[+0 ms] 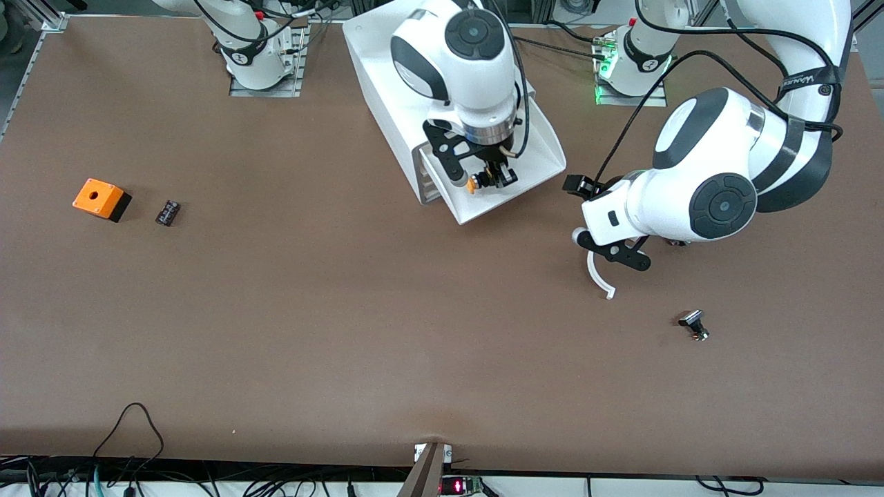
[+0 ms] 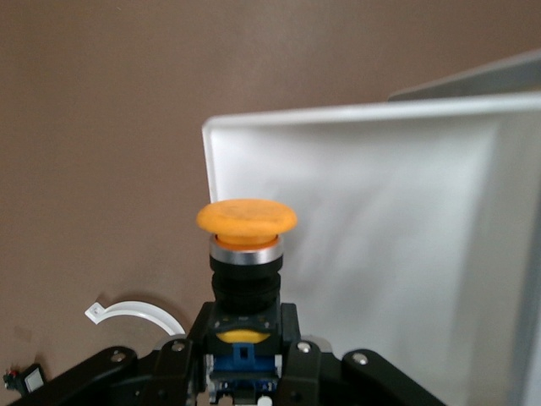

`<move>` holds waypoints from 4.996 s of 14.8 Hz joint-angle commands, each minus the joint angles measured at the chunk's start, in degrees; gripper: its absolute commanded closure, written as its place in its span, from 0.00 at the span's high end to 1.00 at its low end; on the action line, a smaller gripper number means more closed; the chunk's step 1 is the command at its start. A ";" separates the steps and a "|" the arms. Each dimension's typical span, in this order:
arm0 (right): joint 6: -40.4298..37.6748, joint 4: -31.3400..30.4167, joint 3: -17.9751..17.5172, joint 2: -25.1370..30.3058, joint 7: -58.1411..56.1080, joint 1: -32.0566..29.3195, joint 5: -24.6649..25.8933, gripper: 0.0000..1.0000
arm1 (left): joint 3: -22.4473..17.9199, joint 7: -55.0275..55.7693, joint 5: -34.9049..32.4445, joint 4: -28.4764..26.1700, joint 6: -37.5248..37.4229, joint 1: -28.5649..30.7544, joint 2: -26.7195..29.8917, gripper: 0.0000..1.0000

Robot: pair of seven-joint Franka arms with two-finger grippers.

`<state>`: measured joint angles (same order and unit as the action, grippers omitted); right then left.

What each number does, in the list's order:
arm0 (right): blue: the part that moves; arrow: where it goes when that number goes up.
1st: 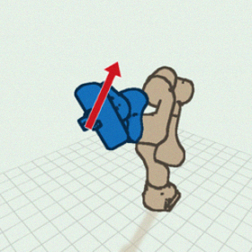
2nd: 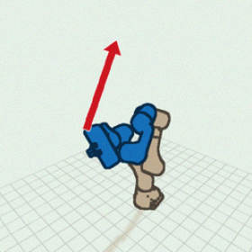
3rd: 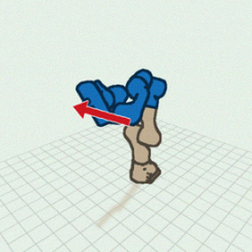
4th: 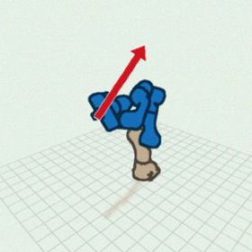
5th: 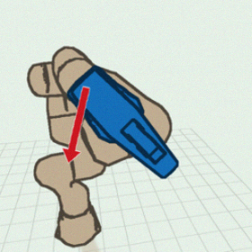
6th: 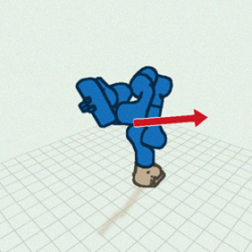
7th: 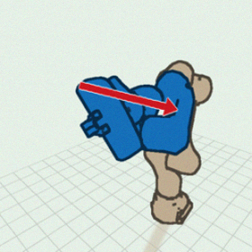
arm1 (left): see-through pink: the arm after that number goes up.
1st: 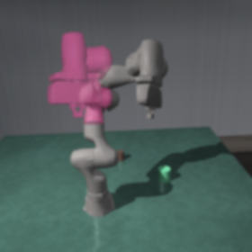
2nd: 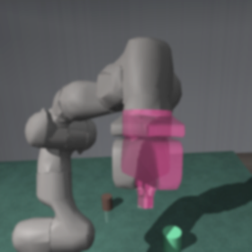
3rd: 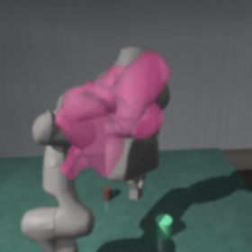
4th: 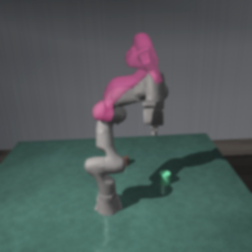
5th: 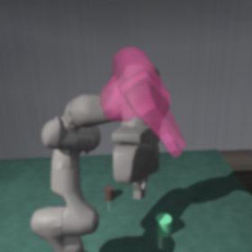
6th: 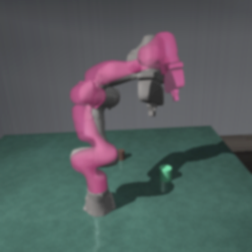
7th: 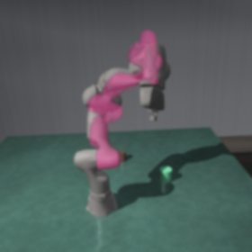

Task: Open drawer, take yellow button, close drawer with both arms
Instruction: 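Lift the button out with the right gripper while the left gripper shifts, then push the drawer shut with the left gripper while the right gripper carries, then set the yellow button on the table and open the right gripper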

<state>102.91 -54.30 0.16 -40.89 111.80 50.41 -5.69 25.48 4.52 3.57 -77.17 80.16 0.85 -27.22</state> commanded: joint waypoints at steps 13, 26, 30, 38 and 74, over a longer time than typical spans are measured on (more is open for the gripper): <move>-15.54 -5.54 1.41 9.41 -60.08 -23.15 -3.89 0.00 | 0.01 37.03 3.20 -0.69 15.02 -3.93 -6.18 1.00; 7.81 -47.09 18.64 26.90 -102.55 -23.69 1.91 0.00 | 0.97 48.30 -1.02 -13.17 21.71 -8.15 -0.74 1.00; 15.99 -55.63 20.49 27.79 -105.29 -23.69 2.79 0.00 | 3.96 52.95 -0.84 -16.95 23.02 -8.67 0.94 1.00; 41.56 -69.00 22.16 22.44 -113.28 -26.06 2.44 0.00 | 6.33 56.74 -0.67 -18.54 24.09 -10.61 1.11 1.00; -16.14 -29.12 22.34 33.33 -110.94 -27.21 2.97 0.99 | 14.69 44.99 -11.20 -7.84 10.56 0.81 1.20 1.00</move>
<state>90.38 -87.24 22.58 -6.47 -2.03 23.50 -3.36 39.86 55.19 -4.44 -89.55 95.21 -0.04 -26.55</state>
